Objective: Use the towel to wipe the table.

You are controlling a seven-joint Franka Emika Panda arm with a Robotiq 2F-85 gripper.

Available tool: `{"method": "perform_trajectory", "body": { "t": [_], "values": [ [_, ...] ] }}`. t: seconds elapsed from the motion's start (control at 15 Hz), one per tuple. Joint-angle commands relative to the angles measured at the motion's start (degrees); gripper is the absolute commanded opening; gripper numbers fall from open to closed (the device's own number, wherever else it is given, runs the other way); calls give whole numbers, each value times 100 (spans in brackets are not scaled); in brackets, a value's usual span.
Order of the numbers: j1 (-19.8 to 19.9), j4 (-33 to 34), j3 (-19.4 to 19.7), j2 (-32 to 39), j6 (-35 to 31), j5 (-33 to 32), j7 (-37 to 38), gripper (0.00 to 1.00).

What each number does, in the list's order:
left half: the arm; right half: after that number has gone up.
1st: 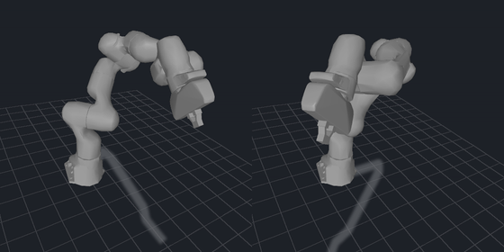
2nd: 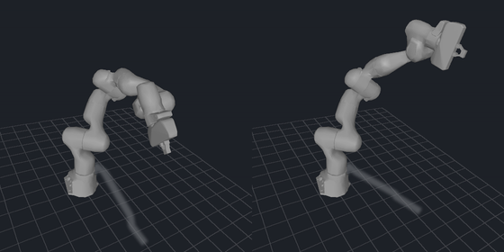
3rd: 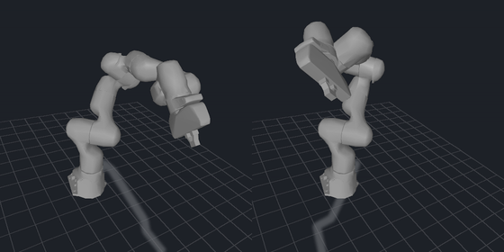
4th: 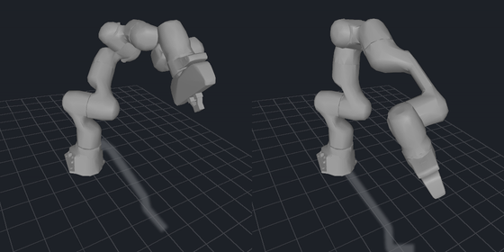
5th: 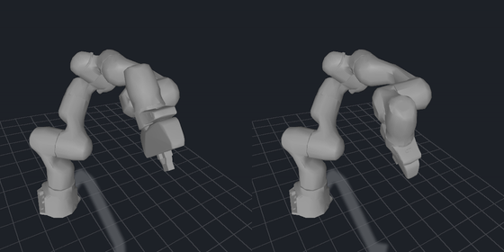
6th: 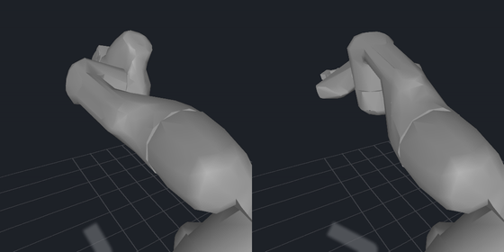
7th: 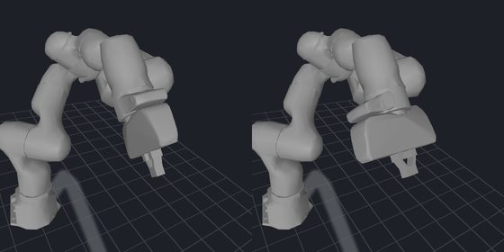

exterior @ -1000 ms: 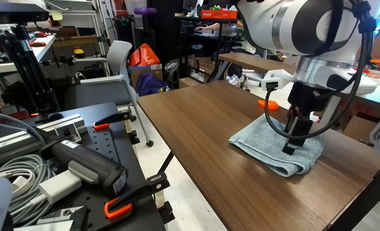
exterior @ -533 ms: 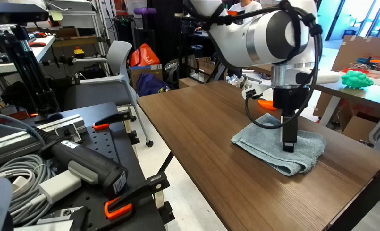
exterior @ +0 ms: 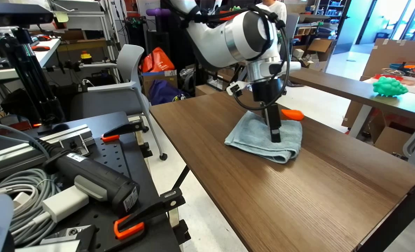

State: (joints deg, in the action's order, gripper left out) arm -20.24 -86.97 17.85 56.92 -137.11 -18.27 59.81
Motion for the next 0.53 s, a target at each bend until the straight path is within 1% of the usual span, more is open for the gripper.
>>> {"method": "perform_trajectory", "body": {
  "t": [0.0,0.2,0.33,0.47],
  "values": [
    [2,-984,-507,-350,-808,-146,-441,100],
    [203,-1270,-777,-480,-1282,-29,-1169,100],
    [417,-1294,-949,-461,-1508,100,-1783,100],
    [640,-1132,-1190,-355,-1560,300,-2427,100]
  ]
}}
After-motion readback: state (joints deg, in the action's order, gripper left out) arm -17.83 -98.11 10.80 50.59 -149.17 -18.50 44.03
